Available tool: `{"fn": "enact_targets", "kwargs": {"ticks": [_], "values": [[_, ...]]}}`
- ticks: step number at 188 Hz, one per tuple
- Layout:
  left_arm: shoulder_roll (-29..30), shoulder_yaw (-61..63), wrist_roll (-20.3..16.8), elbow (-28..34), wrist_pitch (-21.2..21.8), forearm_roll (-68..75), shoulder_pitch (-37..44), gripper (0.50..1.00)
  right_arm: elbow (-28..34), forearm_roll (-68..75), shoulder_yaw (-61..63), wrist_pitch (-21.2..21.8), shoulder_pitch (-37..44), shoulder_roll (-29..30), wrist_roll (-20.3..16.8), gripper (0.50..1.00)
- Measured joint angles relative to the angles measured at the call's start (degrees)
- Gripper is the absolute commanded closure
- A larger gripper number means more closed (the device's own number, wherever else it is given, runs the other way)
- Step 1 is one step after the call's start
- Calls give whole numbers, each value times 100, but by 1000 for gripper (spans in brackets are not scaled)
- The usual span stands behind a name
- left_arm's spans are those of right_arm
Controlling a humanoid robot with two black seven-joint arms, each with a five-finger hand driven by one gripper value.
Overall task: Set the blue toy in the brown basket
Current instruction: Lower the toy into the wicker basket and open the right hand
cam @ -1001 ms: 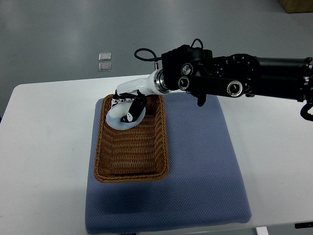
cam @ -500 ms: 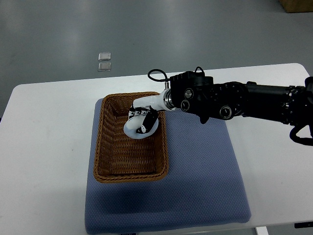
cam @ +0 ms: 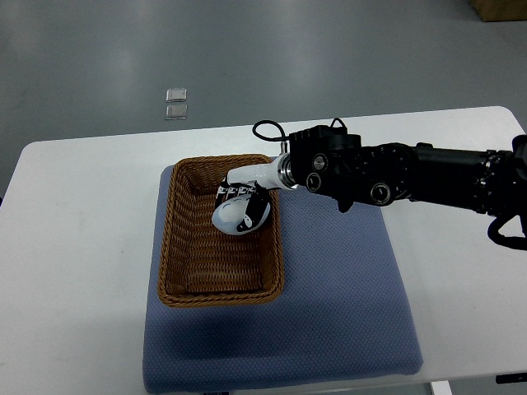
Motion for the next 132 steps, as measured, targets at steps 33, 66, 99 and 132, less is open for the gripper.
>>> {"fn": "enact_targets", "kwargs": {"ticks": [33, 66, 99, 132], "values": [[0, -2, 0, 13, 0, 0, -1, 500, 1, 53, 46, 4, 28, 0, 0, 746], [0, -3, 0, 14, 3, 0, 0, 500, 7, 82, 93, 21, 88, 0, 64, 715], [0, -3, 0, 14, 5, 0, 3, 500, 10, 181, 361, 74, 105, 0, 122, 709], [0, 4, 0, 14, 6, 0, -1, 500, 10, 328, 404, 77, 101, 0, 152, 691]]}}
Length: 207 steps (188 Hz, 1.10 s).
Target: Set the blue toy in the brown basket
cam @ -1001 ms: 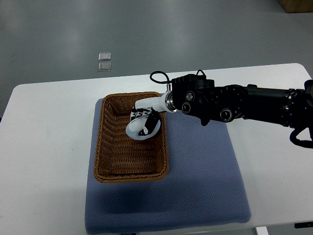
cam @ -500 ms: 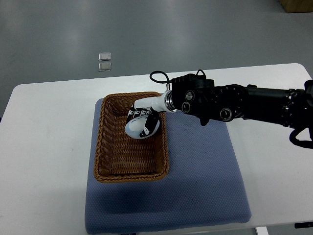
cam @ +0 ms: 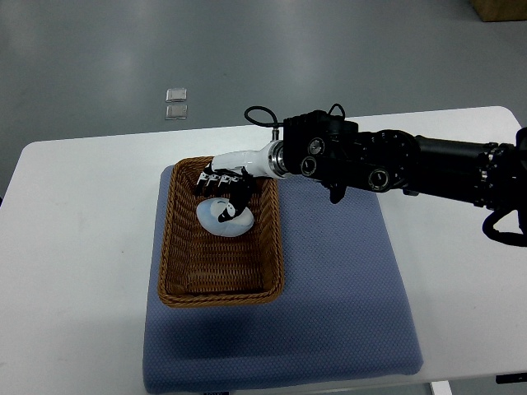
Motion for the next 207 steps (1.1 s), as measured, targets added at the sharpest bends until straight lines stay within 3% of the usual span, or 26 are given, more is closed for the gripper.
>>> {"fn": "enact_targets", "kwargs": {"ticks": [72, 83, 126, 166, 207], "values": [[0, -3, 0, 4, 1, 0, 2, 500, 0, 10, 34, 19, -3, 0, 158, 638], [0, -4, 0, 4, 1, 0, 1, 500, 0, 11, 64, 19, 0, 0, 168, 591], [0, -4, 0, 8, -1, 0, 1, 500, 0, 42, 628, 37, 7, -23, 174, 589], [0, -4, 0, 9, -1, 0, 0, 500, -1, 361, 1618, 41, -120, -748, 173, 589], [0, 27, 0, -6, -2, 0, 5, 500, -7, 1181, 3023, -38, -820, -1496, 234, 589]]}}
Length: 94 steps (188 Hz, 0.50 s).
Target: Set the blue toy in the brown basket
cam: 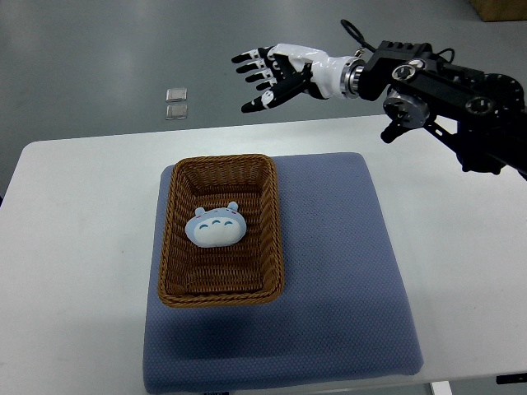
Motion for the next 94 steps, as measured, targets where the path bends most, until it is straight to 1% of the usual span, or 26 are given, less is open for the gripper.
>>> {"fn": "enact_targets", "kwargs": {"ticks": [25, 54, 94], "values": [[0, 7, 0, -3, 0, 0, -3, 500, -36, 539, 1179, 0, -702, -127, 154, 589], [0, 10, 0, -4, 4, 0, -7, 500, -180, 1490, 2227, 14, -1497, -66, 243, 587], [0, 11, 0, -4, 4, 0, -3, 500, -482, 2824, 2932, 11, -2217, 255, 304, 585]]}}
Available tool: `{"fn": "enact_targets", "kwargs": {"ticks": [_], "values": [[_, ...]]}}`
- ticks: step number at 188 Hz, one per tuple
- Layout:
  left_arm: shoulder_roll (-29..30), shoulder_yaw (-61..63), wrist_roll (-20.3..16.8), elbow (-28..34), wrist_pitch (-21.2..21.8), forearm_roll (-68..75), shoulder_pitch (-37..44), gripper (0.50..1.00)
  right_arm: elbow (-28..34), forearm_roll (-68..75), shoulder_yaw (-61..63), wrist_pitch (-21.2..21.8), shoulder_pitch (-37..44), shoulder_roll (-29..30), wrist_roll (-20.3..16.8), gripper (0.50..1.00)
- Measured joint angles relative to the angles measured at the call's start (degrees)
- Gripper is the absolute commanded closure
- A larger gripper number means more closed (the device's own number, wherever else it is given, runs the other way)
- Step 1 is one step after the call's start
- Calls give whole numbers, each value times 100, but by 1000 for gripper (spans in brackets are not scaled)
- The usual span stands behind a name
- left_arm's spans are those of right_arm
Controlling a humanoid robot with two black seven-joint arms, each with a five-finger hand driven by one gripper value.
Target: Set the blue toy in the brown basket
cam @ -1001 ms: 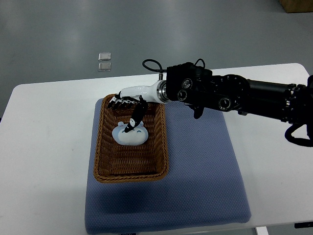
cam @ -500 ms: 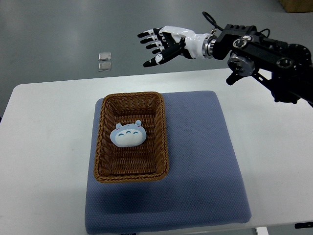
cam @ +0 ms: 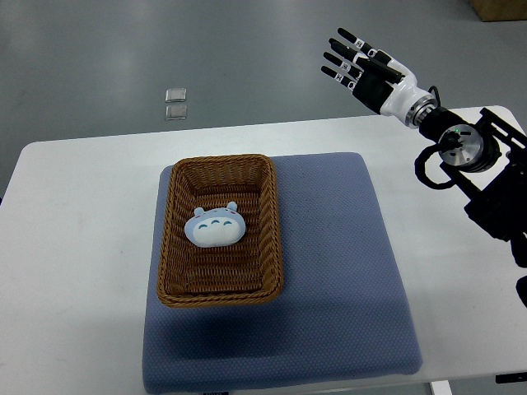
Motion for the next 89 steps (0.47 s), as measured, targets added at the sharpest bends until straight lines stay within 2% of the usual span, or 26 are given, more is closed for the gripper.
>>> {"fn": "enact_targets", "kwargs": {"ticks": [36, 62, 89], "values": [[0, -1, 0, 5, 0, 0, -4, 500, -214, 320, 426, 162, -421, 283, 226, 585], [0, -1, 0, 9, 0, 0, -5, 500, -224, 329, 474, 473, -621, 339, 255, 587], [0, 3, 0, 9, 0, 0, -3, 500, -245, 330, 628, 553, -699, 344, 265, 587]]}}
